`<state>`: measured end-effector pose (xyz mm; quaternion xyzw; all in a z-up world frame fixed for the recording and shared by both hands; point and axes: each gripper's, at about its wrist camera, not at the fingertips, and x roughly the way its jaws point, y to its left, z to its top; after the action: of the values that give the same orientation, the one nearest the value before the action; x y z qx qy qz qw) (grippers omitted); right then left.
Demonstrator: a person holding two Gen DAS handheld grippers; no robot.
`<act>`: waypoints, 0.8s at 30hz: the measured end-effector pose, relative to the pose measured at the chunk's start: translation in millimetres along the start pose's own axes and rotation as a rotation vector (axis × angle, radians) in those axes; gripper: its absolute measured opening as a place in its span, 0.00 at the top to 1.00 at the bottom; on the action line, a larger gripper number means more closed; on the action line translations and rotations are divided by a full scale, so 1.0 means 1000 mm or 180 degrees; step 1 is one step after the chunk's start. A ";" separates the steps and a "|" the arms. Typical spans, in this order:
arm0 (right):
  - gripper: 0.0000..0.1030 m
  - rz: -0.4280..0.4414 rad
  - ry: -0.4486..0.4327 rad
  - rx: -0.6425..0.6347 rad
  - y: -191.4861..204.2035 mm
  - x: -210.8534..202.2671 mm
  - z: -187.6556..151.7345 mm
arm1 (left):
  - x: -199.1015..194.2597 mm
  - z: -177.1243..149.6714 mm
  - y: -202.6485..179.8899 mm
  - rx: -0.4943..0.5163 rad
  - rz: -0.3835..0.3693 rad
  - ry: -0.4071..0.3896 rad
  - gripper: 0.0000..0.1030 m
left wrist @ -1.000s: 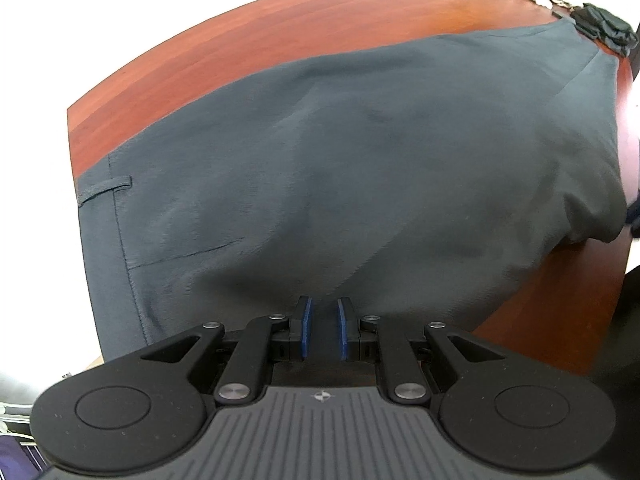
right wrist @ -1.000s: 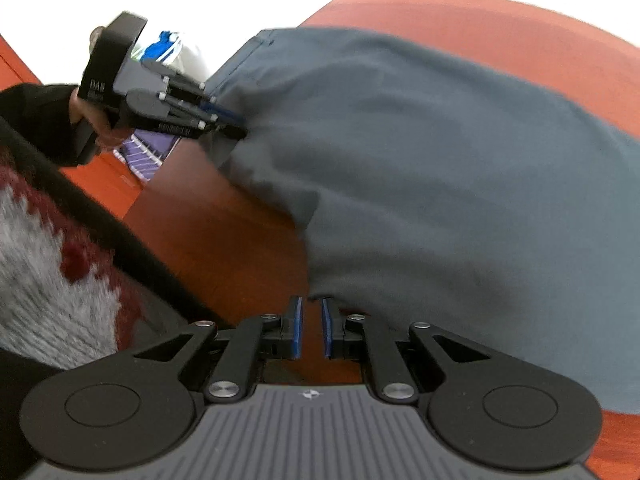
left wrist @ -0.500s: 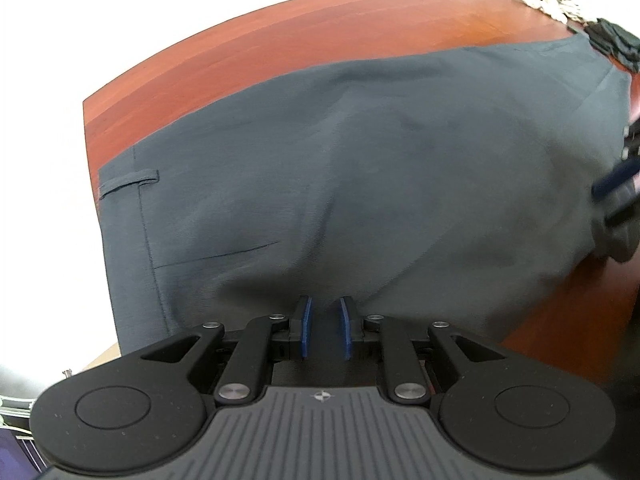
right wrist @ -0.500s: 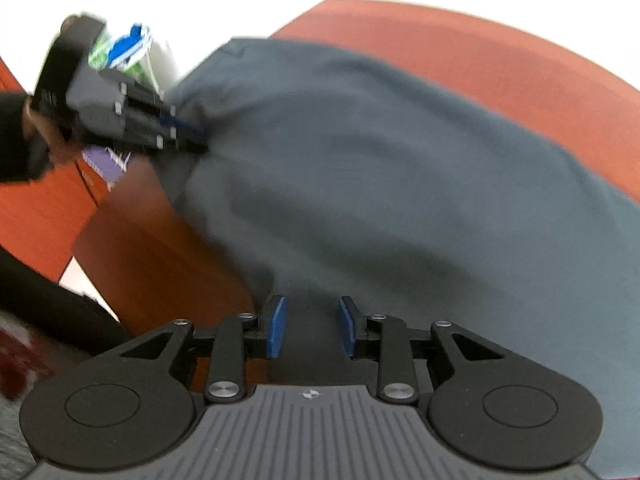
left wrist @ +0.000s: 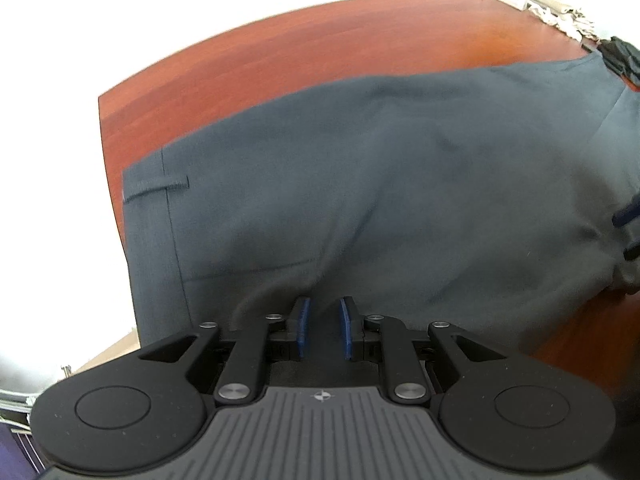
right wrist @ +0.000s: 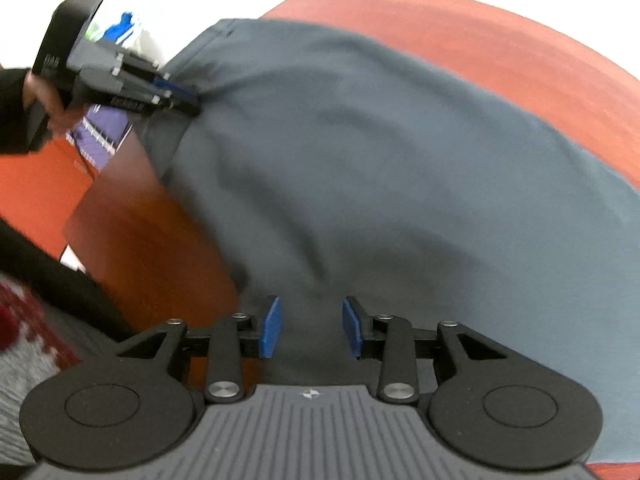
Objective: Fold clothes
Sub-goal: 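Pull the held trouser edge over the trousers with the left gripper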
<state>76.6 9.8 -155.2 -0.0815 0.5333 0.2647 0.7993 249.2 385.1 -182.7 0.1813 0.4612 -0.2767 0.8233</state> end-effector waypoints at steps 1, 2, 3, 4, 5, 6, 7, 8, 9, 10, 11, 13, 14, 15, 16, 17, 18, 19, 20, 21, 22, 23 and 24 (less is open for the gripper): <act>0.57 -0.0023 -0.0031 0.0011 -0.002 -0.003 0.002 | -0.004 0.004 0.001 -0.0030 -0.0002 -0.0079 0.83; 0.56 -0.0057 -0.0075 0.0029 -0.005 -0.006 0.005 | -0.007 0.007 0.003 -0.0048 0.0009 -0.0126 0.82; 0.54 -0.0086 -0.0106 0.0038 -0.007 -0.007 0.009 | -0.008 0.010 0.004 -0.0065 0.0021 -0.0170 0.82; 0.54 -0.0111 -0.0129 0.0042 -0.008 -0.008 0.011 | -0.010 0.015 0.006 -0.0073 0.0056 -0.0229 0.82; 0.54 -0.0134 -0.0150 0.0039 -0.011 -0.007 0.015 | -0.011 0.021 0.008 -0.0088 0.0088 -0.0289 0.82; 0.54 -0.0150 -0.0159 0.0037 -0.012 -0.007 0.018 | -0.011 0.023 0.009 -0.0096 0.0096 -0.0306 0.82; 0.54 -0.0167 -0.0165 0.0034 -0.014 -0.006 0.021 | -0.010 0.028 0.011 -0.0112 0.0110 -0.0334 0.82; 0.54 -0.0187 -0.0170 0.0028 -0.016 -0.004 0.025 | -0.009 0.033 0.013 -0.0129 0.0124 -0.0363 0.81; 0.54 -0.0198 -0.0170 0.0024 -0.018 -0.003 0.028 | -0.008 0.039 0.014 -0.0143 0.0142 -0.0389 0.81; 0.54 -0.0205 -0.0169 0.0020 -0.018 -0.002 0.030 | -0.004 0.046 0.016 -0.0150 0.0163 -0.0408 0.81; 0.54 -0.0221 -0.0164 0.0008 -0.020 -0.001 0.033 | 0.000 0.054 0.018 -0.0157 0.0186 -0.0427 0.81; 0.54 -0.0241 -0.0153 0.0002 -0.024 0.002 0.037 | 0.005 0.063 0.022 -0.0169 0.0199 -0.0429 0.81; 0.54 -0.0246 -0.0150 0.0010 -0.025 0.003 0.038 | 0.010 0.069 0.025 -0.0179 0.0208 -0.0427 0.81; 0.54 -0.0251 -0.0143 0.0019 -0.026 0.003 0.039 | 0.013 0.072 0.028 -0.0193 0.0217 -0.0415 0.81; 0.54 -0.0257 -0.0136 0.0028 -0.028 0.004 0.041 | 0.017 0.075 0.030 -0.0206 0.0226 -0.0401 0.81; 0.54 -0.0270 -0.0125 0.0039 -0.029 0.005 0.043 | 0.020 0.076 0.032 -0.0223 0.0230 -0.0390 0.81; 0.53 -0.0286 -0.0112 0.0051 -0.031 0.008 0.045 | 0.025 0.077 0.039 -0.0271 0.0241 -0.0337 0.81; 0.53 -0.0295 -0.0103 0.0059 -0.031 0.010 0.047 | 0.031 0.078 0.046 -0.0321 0.0253 -0.0281 0.81; 0.53 -0.0304 -0.0094 0.0070 -0.031 0.013 0.048 | 0.034 0.077 0.051 -0.0346 0.0262 -0.0233 0.81; 0.53 -0.0315 -0.0084 0.0083 -0.030 0.016 0.050 | 0.038 0.075 0.056 -0.0368 0.0271 -0.0186 0.81; 0.53 -0.0326 -0.0076 0.0097 -0.030 0.019 0.051 | 0.040 0.074 0.059 -0.0390 0.0281 -0.0160 0.81; 0.53 -0.0336 -0.0067 0.0114 -0.031 0.021 0.052 | 0.043 0.072 0.062 -0.0411 0.0292 -0.0136 0.81; 0.53 -0.0347 -0.0059 0.0125 -0.032 0.021 0.052 | 0.045 0.070 0.065 -0.0433 0.0302 -0.0112 0.81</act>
<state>140.7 11.3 -157.4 -0.0922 0.5258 0.2109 0.8189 355.2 383.7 -183.1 0.1417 0.4553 -0.2086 0.8539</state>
